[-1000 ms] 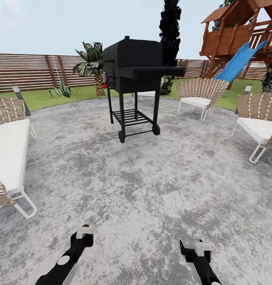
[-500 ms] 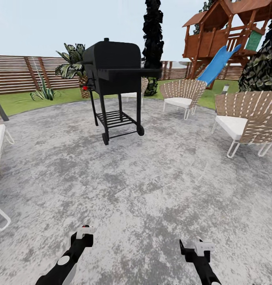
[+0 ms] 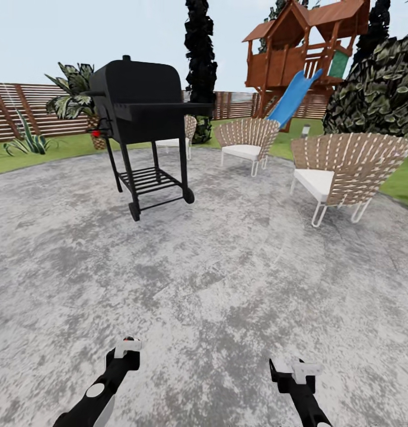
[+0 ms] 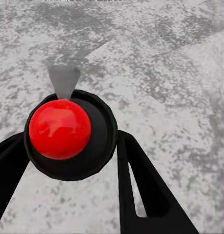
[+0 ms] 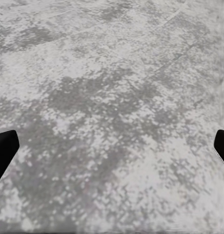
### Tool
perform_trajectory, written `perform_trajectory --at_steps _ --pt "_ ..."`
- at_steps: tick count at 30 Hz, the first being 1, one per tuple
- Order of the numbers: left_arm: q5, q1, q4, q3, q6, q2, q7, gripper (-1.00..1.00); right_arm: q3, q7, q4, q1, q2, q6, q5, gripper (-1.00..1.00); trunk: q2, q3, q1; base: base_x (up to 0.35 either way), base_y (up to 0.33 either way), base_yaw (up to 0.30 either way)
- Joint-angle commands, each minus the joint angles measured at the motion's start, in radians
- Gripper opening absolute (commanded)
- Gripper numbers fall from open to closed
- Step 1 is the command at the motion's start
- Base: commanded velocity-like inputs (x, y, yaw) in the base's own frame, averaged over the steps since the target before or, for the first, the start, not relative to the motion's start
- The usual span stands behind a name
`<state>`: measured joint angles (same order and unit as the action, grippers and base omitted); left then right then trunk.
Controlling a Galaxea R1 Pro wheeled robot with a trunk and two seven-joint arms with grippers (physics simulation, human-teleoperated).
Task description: In the garden, pick up the pesticide atomizer on the floor and spray pesticide onto both trees until each tree trunk is fully covered.
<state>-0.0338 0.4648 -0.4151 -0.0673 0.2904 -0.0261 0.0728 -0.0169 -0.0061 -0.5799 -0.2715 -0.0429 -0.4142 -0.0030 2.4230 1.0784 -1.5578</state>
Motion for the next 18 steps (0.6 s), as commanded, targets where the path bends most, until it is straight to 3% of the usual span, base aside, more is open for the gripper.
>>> perform_trajectory --at_steps 1,18 --pt "0.0 0.0 0.0 0.0 0.0 0.0 0.0 -1.0 0.0 0.0 0.0 0.0 0.0 0.0 0.0 1.0 0.0 0.0 0.0 0.0 0.0 -0.267" --pt "0.0 0.0 -0.002 0.0 0.001 0.001 0.008 -1.0 0.0 0.0 0.0 0.0 0.0 0.0 0.0 1.0 0.0 0.0 0.0 0.0 0.0 -0.267"
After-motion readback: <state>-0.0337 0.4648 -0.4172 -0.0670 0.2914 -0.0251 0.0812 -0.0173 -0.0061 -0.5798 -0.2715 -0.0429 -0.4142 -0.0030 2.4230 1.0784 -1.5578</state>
